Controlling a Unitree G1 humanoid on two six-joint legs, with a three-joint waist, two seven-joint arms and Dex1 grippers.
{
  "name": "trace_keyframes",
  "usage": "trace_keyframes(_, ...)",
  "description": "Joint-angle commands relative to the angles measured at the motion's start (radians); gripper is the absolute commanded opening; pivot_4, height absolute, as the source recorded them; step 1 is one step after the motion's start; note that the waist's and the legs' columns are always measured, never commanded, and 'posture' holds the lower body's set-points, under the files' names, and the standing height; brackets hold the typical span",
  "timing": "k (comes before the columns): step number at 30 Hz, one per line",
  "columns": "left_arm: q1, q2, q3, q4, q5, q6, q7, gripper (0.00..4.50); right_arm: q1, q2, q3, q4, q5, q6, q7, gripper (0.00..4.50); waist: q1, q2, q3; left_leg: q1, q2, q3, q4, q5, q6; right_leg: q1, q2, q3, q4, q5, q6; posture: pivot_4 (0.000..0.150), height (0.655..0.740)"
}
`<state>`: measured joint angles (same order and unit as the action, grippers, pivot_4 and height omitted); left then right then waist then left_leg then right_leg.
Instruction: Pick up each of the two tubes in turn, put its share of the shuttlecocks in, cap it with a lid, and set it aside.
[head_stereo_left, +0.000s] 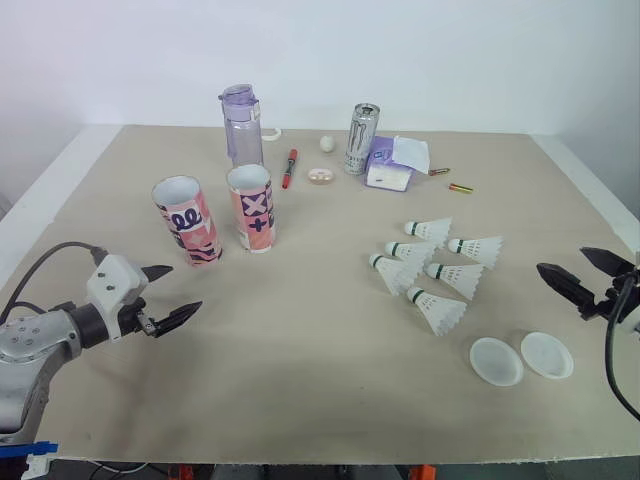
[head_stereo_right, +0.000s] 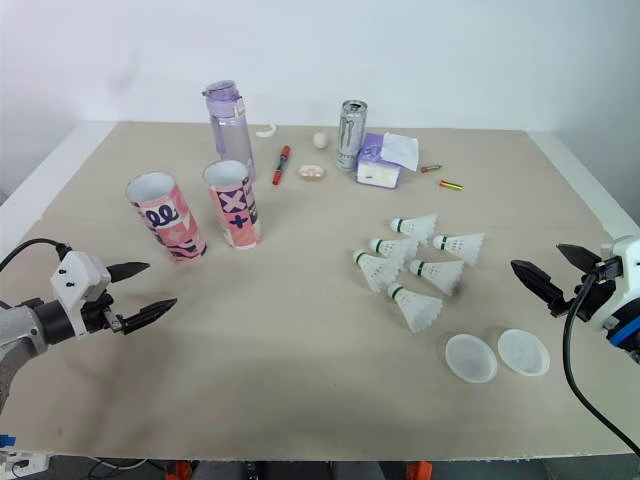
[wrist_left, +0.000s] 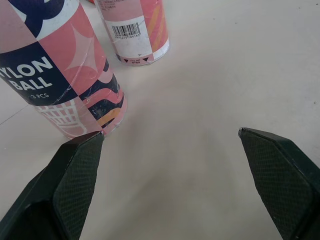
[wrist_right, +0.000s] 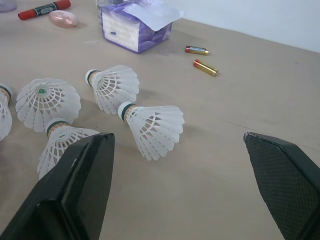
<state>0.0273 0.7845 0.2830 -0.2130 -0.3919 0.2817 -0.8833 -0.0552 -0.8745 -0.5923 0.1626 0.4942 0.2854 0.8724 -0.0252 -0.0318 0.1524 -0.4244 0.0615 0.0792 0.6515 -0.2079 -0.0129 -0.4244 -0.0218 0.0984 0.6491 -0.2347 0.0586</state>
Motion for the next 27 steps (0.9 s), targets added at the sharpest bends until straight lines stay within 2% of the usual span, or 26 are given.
trace_keyframes(1,-0.017,0.020,0.036,-0.002,-0.004,-0.027,-0.013,4.50,-0.016,-0.017,-0.022,0.029,0.000,-0.035,0.018,4.45,0.000,0.000,0.000,0.000,0.000,0.000,0.000,0.000,0.000,0.000,0.000,0.000,0.000,0.000,0.000,0.150,0.7400)
trace_keyframes(19,-0.024,0.017,0.035,0.004,-0.030,-0.059,-0.065,4.50,-0.016,-0.030,-0.034,0.150,-0.012,-0.113,0.074,4.45,0.000,0.001,0.000,0.000,0.000,0.000,0.000,0.000,0.000,0.000,0.000,0.000,0.000,0.000,0.000,0.150,0.7400)
trace_keyframes(27,-0.034,0.010,0.032,0.012,-0.028,-0.059,-0.061,4.50,-0.026,-0.027,-0.022,0.144,-0.014,-0.125,0.077,4.45,0.000,0.001,0.000,0.000,0.000,0.000,0.000,0.000,0.000,0.000,0.000,0.000,0.000,0.000,0.000,0.150,0.7400)
